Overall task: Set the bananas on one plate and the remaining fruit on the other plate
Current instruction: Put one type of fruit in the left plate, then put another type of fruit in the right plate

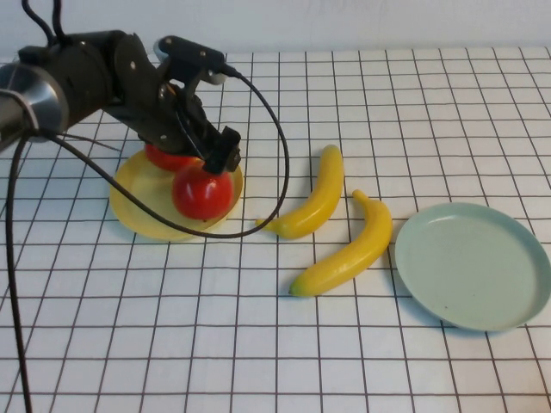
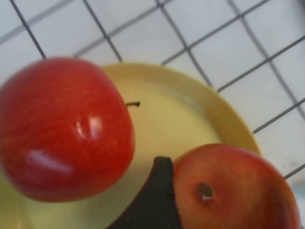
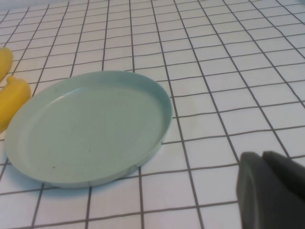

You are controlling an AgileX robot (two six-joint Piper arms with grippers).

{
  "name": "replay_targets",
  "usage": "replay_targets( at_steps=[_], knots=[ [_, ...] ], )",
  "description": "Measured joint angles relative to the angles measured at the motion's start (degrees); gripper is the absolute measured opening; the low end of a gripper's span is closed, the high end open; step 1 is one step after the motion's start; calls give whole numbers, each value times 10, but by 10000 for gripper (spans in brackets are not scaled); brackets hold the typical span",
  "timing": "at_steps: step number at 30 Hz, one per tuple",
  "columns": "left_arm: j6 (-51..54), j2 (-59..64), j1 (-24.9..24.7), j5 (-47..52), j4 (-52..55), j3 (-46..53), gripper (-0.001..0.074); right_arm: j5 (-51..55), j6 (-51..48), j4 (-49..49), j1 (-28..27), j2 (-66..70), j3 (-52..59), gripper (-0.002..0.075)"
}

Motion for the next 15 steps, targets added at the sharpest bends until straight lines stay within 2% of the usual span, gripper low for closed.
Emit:
replay_targets(
  at_steps=[11, 15],
  knots=[
    [-2, -106, 0, 16, 20, 3, 668, 0, 0, 0, 0, 0, 0, -17],
    [-5, -173, 0, 10, 14, 38, 668, 0, 0, 1, 0, 0, 0, -17]
  ],
)
